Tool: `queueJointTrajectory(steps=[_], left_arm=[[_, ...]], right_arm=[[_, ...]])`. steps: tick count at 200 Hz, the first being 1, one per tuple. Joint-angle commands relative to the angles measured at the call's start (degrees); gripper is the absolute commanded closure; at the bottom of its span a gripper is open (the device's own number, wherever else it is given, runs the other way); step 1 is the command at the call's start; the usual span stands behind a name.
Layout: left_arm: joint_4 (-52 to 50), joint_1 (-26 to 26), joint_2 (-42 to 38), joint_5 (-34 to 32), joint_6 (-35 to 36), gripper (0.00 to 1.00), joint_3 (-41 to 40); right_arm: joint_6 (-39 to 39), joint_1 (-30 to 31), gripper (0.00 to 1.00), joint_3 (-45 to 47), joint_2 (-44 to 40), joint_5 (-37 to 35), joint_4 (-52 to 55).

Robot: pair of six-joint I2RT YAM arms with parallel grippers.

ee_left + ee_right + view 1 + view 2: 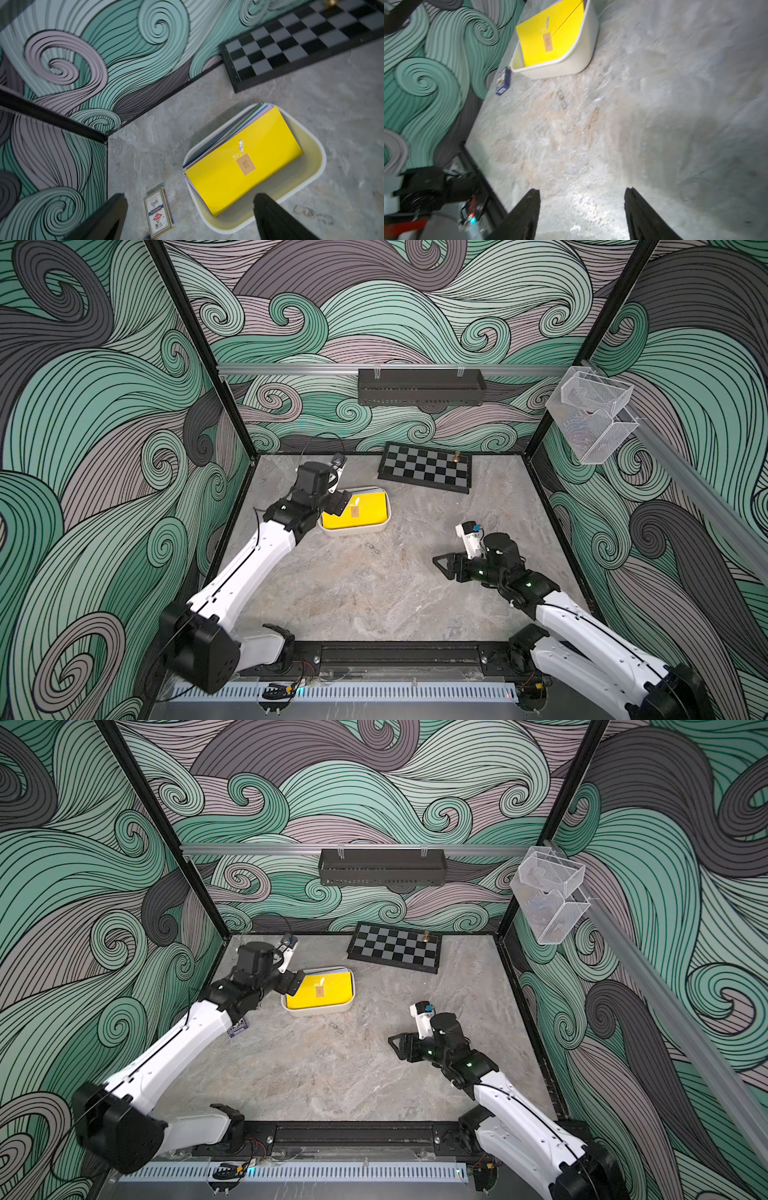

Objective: Put the sealed envelopes into the storage box
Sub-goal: Reset both arms

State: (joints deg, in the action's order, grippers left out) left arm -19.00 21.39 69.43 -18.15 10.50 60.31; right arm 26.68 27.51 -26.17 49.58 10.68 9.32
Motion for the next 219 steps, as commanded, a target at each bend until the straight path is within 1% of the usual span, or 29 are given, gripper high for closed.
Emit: queueJointTrajectory(steps=[1,9,24,38,54,69,75,87,97,104,112,118,127,136,144,149,154,160,166,170,176,183,184,186,191,197,206,212,219], left_arm=[[8.1,-1.74,-3.86,-9.42,-23.86,0.01,-11.73],[12.05,-2.15,-6.03,-10.69,-24.18,0.01,-16.57],[18.78,-2.14,-9.52,-11.01,-19.22,0.01,-24.27],[23.68,-2.23,-11.46,-13.86,-18.21,0.01,-29.45],[27.2,-2.31,-12.39,-15.73,-18.23,0.01,-33.11],[37.25,-3.26,-9.89,-14.51,-15.08,0.01,-38.65],[40.17,-4.01,-7.82,-14.24,-14.9,0.01,-39.88],[43.27,-5.92,-3.47,-13.72,-15.14,0.01,-39.95],[41.14,-6.48,-1.08,-12.82,-14.2,0.01,-37.48],[44.87,-7.14,0.66,-10.37,-11.86,0.01,-37.68],[48.05,-7.98,2.45,-8.76,-10.89,0.01,-37.55],[49.42,-9.01,3.76,-5.87,-10.54,0.01,-37.11],[52.04,-10.17,5.82,-3.65,-9.93,0.02,-36.6],[55.56,-11.89,7.74,-1.34,-10.0,0.02,-36.41],[58.05,-14.76,9.94,5.61,-9.96,0.02,-36.59],[60.64,-16.45,11.77,8.7,-10.43,0.03,-37.0],[64.45,-18.27,15.31,11.53,-11.18,0.03,-37.88],[70.34,-20.33,18.12,15.96,-11.37,0.02,-39.35],[75.4,-20.95,19.94,18.31,-10.87,0.02,-40.58],[76.79,-21.02,20.74,18.72,-10.46,0.02,-40.68],[74.6,-21.09,20.77,18.82,-10.42,0.02,-39.62],[66.44,-21.31,19.62,18.4,-10.87,0.01,-36.54],[64.91,-21.35,19.39,18.45,-10.91,0.01,-35.95],[61.64,-21.6,18.96,18.42,-11.53,0.01,-34.71],[54.31,-22.55,17.71,19.61,-13.54,0.01,-32.09],[58.99,-23.2,18.8,22.18,-12.66,0.01,-32.95],[65.16,-23.47,20.17,22.98,-12.1,0.01,-34.94],[65.24,-23.47,20.18,22.94,-12.19,0.01,-35.13],[61.97,-23.5,19.33,22.9,-12.41,0.01,-34.25]], right_arm=[[-8.85,-0.38,0.24,-1.95,0.69,-19.18,-4.41],[-11.76,-0.35,0.2,-2.16,0.89,-23.83,-6.4],[-20.22,-0.35,0.18,-2.08,1.38,-31.46,-10.77],[-25.8,-1.16,0.15,-1.02,2.17,-37.89,-14.54],[-26.91,-3.23,0.14,0.75,2.2,-39.92,-16.62],[-30.05,-5.18,0.14,5.32,3.21,-41.69,-24.13],[-29.65,-6.65,0.14,7.26,4.27,-41.47,-27.05],[-26.96,-10.03,0.14,9.78,6.6,-39.92,-31.42],[-28.98,-11.27,0.14,12.84,9.96,-39.11,-40.51],[-30.08,-11.55,0.13,12.77,12.22,-40.9,-44.04],[-31.14,-12.8,0.13,12.14,14.37,-38.56,-45.76],[-31.42,-13.72,0.12,11.86,16.5,-37.8,-48.64],[-31.78,-15.14,0.11,12.37,20.49,-36.88,-56.29],[-32.06,-17.29,0.11,13.17,24.93,-32.59,-65.05],[-30.9,-19.17,0.1,13.67,29.01,-28.98,-70.95],[-30.46,-19.91,0.1,13.42,32.17,-28.39,-73.31],[-29.84,-20.54,0.1,12.99,35.76,-28.07,-76.23],[-30.26,-21.5,0.1,12.82,39.93,-24.36,-80.53],[-31.28,-21.68,0.09,12.25,42.99,-23.29,-83.43],[-31.46,-21.25,0.07,11.66,42.89,-24.02,-82.23],[-30.62,-21.33,0.06,9.97,40.0,-23.73,-74.46],[-29.4,-22.03,0.06,6.1,38.14,-23.08,-63.77],[-29.27,-22.22,0.05,5.5,38.27,-22.64,-62.74],[-29.02,-22.76,0.03,4.57,38.87,-21.58,-61.5],[-28.17,-24.57,0.02,3.83,40.18,-17.78,-62.48],[-26.8,-26.56,0.02,4.99,40.32,-14.88,-64.91],[-26.59,-27.14,0.02,4.57,39.52,-14.02,-62.61],[-26.58,-27.16,0.02,4.63,39.5,-13.88,-62.63],[-26.59,-27.16,0.02,5.08,39.85,-13.73,-64.26]])
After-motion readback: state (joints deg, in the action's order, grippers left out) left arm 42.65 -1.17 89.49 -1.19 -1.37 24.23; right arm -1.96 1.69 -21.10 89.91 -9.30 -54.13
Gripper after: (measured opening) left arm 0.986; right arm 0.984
